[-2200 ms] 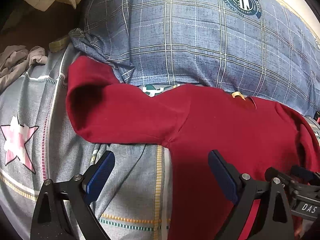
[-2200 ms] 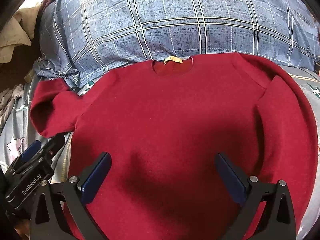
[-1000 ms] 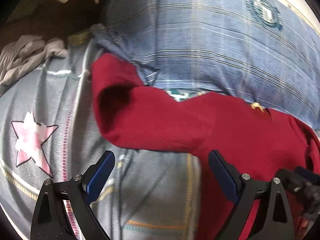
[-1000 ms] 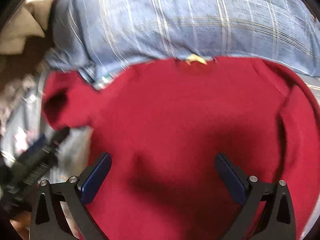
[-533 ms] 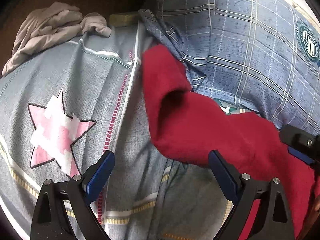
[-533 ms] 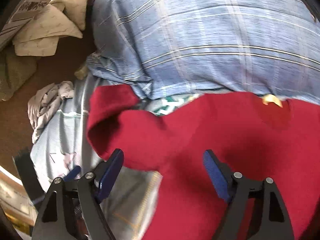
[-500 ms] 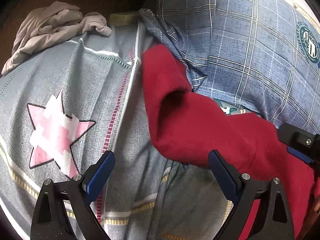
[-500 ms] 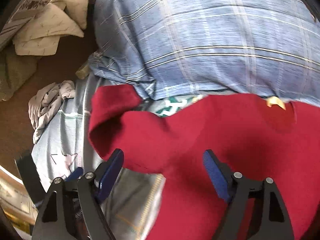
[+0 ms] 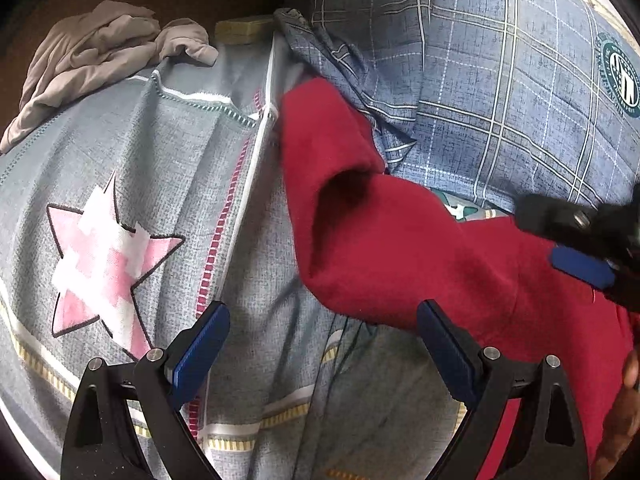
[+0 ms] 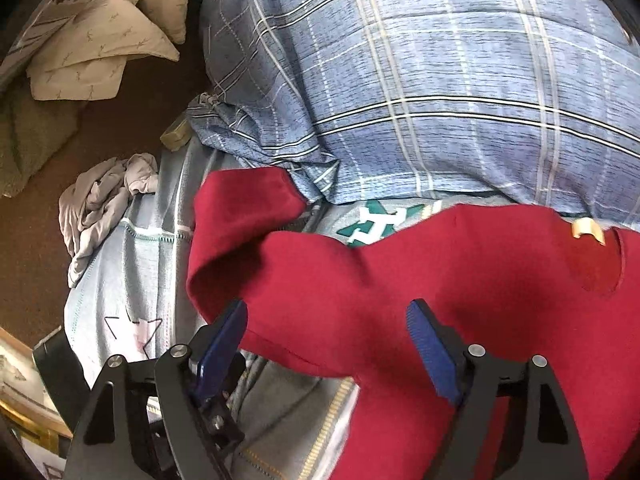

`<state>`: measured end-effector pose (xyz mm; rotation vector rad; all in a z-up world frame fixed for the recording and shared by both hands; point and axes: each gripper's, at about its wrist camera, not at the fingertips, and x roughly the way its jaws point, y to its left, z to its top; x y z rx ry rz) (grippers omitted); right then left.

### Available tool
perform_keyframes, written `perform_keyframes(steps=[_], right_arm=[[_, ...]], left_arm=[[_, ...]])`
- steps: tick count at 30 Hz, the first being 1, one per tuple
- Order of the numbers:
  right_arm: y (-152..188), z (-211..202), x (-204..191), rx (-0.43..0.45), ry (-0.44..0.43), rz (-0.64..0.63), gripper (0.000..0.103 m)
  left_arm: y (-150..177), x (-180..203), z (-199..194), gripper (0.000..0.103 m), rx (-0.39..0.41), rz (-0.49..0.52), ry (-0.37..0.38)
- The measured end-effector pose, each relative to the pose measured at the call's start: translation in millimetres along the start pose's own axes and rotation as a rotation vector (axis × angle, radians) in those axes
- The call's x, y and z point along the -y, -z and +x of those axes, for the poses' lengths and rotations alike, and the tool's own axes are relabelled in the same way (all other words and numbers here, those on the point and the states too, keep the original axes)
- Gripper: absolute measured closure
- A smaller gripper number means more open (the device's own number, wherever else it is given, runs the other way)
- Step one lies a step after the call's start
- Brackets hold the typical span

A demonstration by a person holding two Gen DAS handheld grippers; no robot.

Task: Fold small clothes
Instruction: 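Grasp the sweater side edge with the right gripper and lift it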

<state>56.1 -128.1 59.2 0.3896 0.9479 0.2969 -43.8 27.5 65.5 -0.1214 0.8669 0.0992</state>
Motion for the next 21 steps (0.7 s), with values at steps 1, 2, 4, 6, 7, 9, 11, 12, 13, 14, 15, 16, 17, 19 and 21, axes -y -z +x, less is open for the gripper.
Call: perform_keyframes(steps=[1,2,4,6,7,9,11,12,13,14,15,16,17,19,21], right_arm=[[-2.6,5.2,-1.9,-0.008,-0.011,-0.004,0.02],[-3.9,8.4,-3.3,-0.013,-0.018,-0.006,0.02],[-11.3,21.6,-7.4,-0.03,-0.044,-0.006,0.02],[-19.3,32.1,-10.4,-0.039,-0.069,-0.003,0.02],[-25.8,39.2,-11.5,-0.043,-0.084,0.005,0.02],[-35.6,50.5,-12.5,-0.05,-0.115,0.021,0.019],[-46.5,67.1,-12.6,-0.074,-0.164,0.041,0.019],[-50.0,74.8,-11.6,-0.086,-0.181,0.053,0.019],[-52.8,82.3,-10.2,-0.099,-0.196,0.066,0.019],[-54.2,87.8,-9.3,-0.109,-0.207,0.076,0.019],[-56.3,96.6,-7.3,-0.126,-0.227,0.095,0.019],[-57.7,105.3,-5.1,-0.142,-0.251,0.117,0.019],[-58.3,110.4,-3.4,-0.148,-0.267,0.133,0.018],[-60.0,120.1,-0.4,-0.154,-0.297,0.166,0.018],[-60.9,126.8,-0.3,-0.158,-0.319,0.181,0.019]], left_arm=[[0.4,0.7,0.6,0.009,-0.004,0.003,-0.005],[0.4,0.8,1.3,0.009,-0.006,0.003,-0.008],[0.1,0.5,3.0,0.009,-0.013,0.0,-0.014],[-1.1,0.1,4.0,0.009,-0.017,-0.004,-0.017],[-2.0,-0.6,4.9,0.009,-0.019,-0.009,-0.017],[-3.5,-1.1,6.3,0.009,-0.02,-0.015,-0.014],[-5.0,-1.5,8.8,0.009,-0.024,-0.021,-0.016],[-6.6,-2.3,11.3,0.009,-0.028,-0.025,-0.015],[-7.5,-2.9,13.4,0.009,-0.032,-0.029,-0.013],[-7.8,-3.4,14.5,0.009,-0.035,-0.033,-0.012],[-9.0,-4.4,16.1,0.009,-0.037,-0.038,-0.013],[-9.8,-5.2,17.1,0.009,-0.038,-0.042,-0.013],[-10.4,-5.6,18.1,0.009,-0.038,-0.045,-0.011],[-10.7,-7.0,19.0,0.009,-0.038,-0.046,-0.01],[-11.3,-7.1,21.0,0.009,-0.038,-0.042,-0.015]])
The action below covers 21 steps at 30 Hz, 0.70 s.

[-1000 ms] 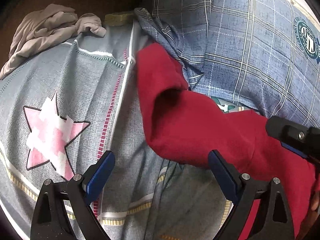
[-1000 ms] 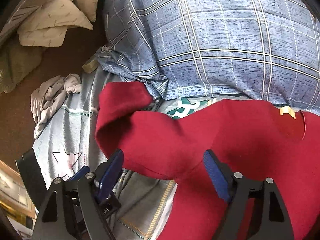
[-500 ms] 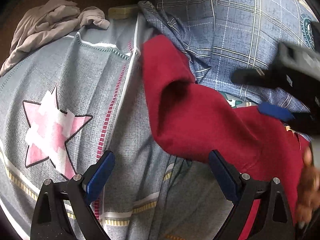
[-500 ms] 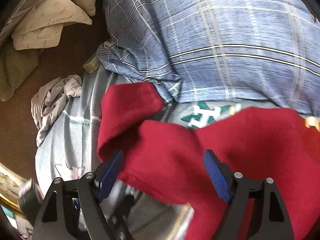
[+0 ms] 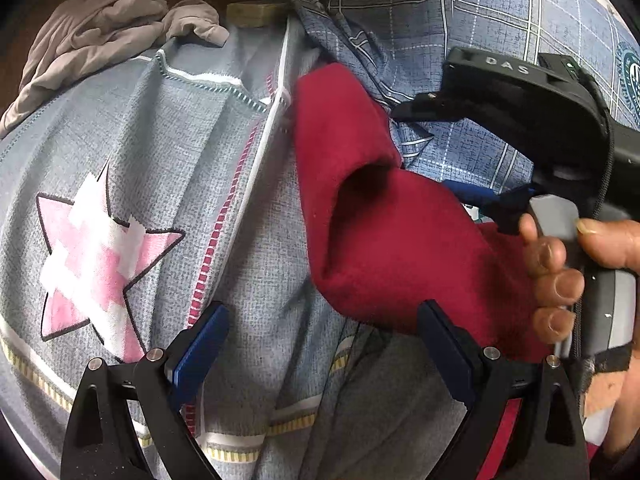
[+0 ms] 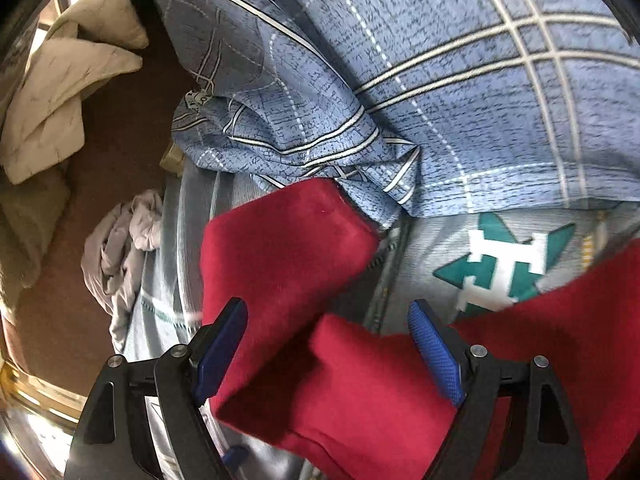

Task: Fold small clothes
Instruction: 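Grasp the sweater side edge with the right gripper and lift it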

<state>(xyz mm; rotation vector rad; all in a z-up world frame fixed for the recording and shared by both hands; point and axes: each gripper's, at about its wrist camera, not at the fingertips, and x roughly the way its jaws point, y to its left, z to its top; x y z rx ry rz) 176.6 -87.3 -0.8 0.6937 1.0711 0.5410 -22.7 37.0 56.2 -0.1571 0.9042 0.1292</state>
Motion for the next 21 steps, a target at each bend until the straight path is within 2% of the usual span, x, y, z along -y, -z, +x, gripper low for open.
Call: perform_keyframes(steps=[9,16,18,21], right_arm=[[-8.5,17.9,-0.4,-0.035,-0.06,-0.005,0.022],[-14.1,39.3,3.6,-0.098,-0.118,0.011,0.022],[-15.9,46.2,4.1,-0.107,-0.136,0.012,0.025],[-20.0,56.0,8.4,-0.098,-0.141,0.033,0.036]], left_arm=[[0.6,1.6,2.1,0.01,0.001,0.011,-0.015],[1.2,3.3,2.3,0.011,0.001,0.019,-0.023],[0.4,2.0,1.9,0.011,0.001,0.015,-0.015],[0.5,2.1,2.3,0.011,0.003,0.022,-0.022]])
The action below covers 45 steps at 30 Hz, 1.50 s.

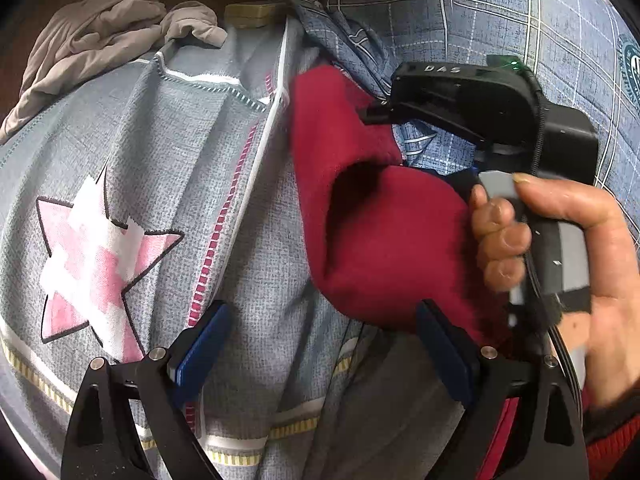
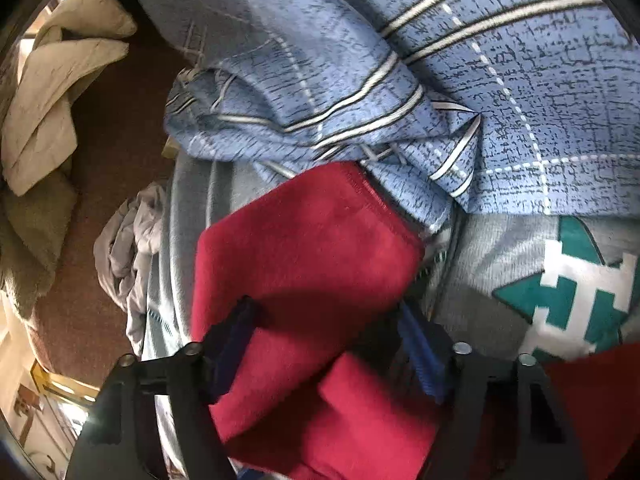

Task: Fold small clothes
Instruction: 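Grasp the sweater side edge with the right gripper and lift it, then fold the held sweater side over the body and open the right gripper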

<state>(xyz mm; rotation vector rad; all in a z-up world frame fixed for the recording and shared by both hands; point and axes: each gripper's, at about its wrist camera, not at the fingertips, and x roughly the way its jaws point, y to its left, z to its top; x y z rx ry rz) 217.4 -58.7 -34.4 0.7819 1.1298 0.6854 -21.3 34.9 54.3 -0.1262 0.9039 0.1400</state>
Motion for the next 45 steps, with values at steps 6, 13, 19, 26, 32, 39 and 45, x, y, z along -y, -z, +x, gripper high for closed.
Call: perform_keyframes(steps=[6,13,19,26,32,39,45], right_arm=[[-4.2,0.7,-2.1,0.036,0.05,-0.034,0.088],[16.3,-71.5,-35.9,0.19,0.088,-0.161,0.096],[61.6,-173.3,-67.4,0.362,0.12,-0.25,0.099],[122.2,-291.1,-51.8,0.561,0.34,-0.219,0.099],[162.7,-352.1,23.1,0.614,0.518,-0.044,0.099],[180.2,-358.1,76.6,0.536,0.739,0.033,0.099],[198.3,-374.4,85.1,0.559,0.762,0.073,0.099]], left_arm=[[-2.2,2.1,1.1,0.011,0.0,0.01,0.002],[-4.6,1.1,3.7,0.011,0.002,0.0,0.01],[-4.8,-0.9,1.3,0.011,-0.004,-0.018,0.024],[0.7,7.4,-9.3,0.011,0.019,0.017,0.034],[7.6,23.0,-8.7,0.011,0.019,0.056,0.022],[18.4,43.8,-20.8,0.011,0.067,0.127,0.056],[23.7,61.4,-21.3,0.011,0.073,0.175,0.098]])
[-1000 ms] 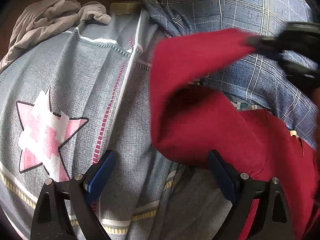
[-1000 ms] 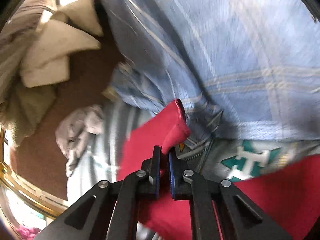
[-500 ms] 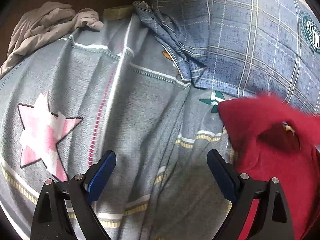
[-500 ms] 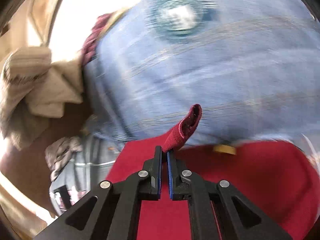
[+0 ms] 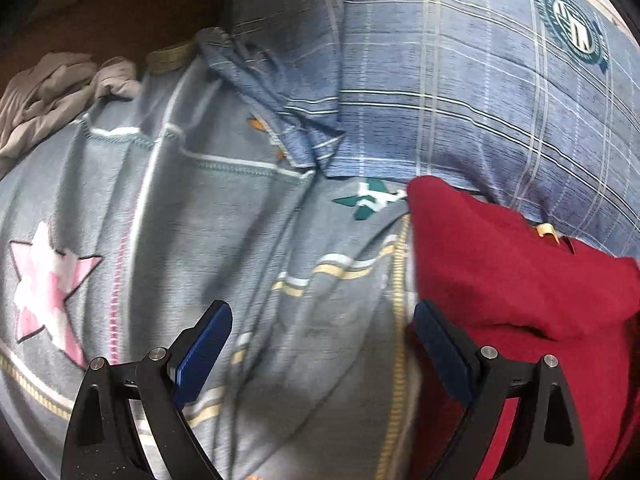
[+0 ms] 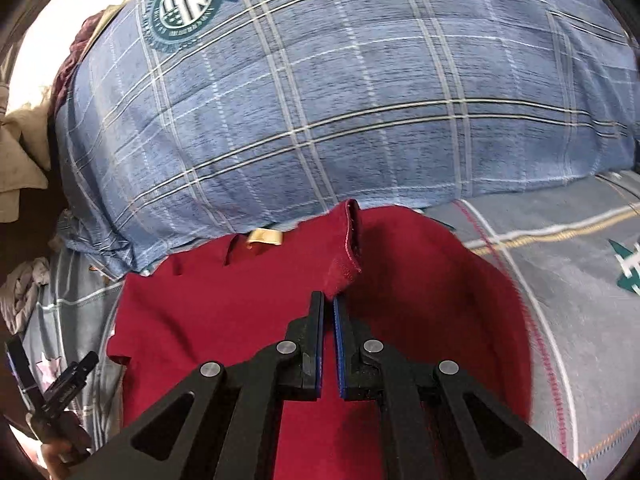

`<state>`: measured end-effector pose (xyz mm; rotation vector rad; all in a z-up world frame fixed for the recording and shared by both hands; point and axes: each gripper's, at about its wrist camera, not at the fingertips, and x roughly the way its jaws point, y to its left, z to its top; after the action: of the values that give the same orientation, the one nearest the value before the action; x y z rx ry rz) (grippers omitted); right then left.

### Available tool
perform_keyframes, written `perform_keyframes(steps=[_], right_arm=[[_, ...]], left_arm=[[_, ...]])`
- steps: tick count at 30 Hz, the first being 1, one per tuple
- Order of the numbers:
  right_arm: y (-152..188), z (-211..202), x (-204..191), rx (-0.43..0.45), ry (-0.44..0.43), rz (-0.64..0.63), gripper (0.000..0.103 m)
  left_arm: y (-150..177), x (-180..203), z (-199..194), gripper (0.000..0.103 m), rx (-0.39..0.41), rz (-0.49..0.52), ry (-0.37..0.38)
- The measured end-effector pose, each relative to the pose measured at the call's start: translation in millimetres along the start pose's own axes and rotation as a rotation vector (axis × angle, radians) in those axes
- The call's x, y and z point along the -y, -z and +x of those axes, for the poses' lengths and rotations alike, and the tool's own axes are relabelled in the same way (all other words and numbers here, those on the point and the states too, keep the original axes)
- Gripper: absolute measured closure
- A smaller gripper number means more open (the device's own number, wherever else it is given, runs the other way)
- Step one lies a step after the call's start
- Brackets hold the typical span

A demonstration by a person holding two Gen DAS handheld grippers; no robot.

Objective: Fold small clothes

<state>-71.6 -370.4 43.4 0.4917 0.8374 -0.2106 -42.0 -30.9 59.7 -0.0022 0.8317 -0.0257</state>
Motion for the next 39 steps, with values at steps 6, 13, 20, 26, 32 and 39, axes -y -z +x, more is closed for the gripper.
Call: perform_keyframes(steps=[6,13,20,26,32,39], right_arm=[[3.1,2.0,28.4,-0.031,0.07,0.048,0.085],[-14.4,-20.0,21.8,0.03,-0.013,0.016,0.07],[-10.3,46.2,-5.7,-0.1,0.031,-0.107,0.073],[-8.1,64.5,-2.2,-0.093,0.103,-0.098,0.073],[-1.8,32.3,-10.2,-0.082,0.045,-0.111,0.064],[16.3,41.3,-10.2,-0.133,0.083,-0.17,0.057]], left_arm=[[-7.0,9.5,-10.0,0.011,0.02,0.041,0.063],[-18.3,33.0,0.0,0.011,-0.006,0.072,0.121],[-19.6,37.2,53.8,0.008,-0.141,0.109,0.056],[-25.0,33.1,61.6,0.008,-0.152,0.097,0.075],[-22.3,31.2,58.5,0.008,-0.145,0.094,0.075],[-19.4,32.3,50.6,0.009,-0.139,0.097,0.081]])
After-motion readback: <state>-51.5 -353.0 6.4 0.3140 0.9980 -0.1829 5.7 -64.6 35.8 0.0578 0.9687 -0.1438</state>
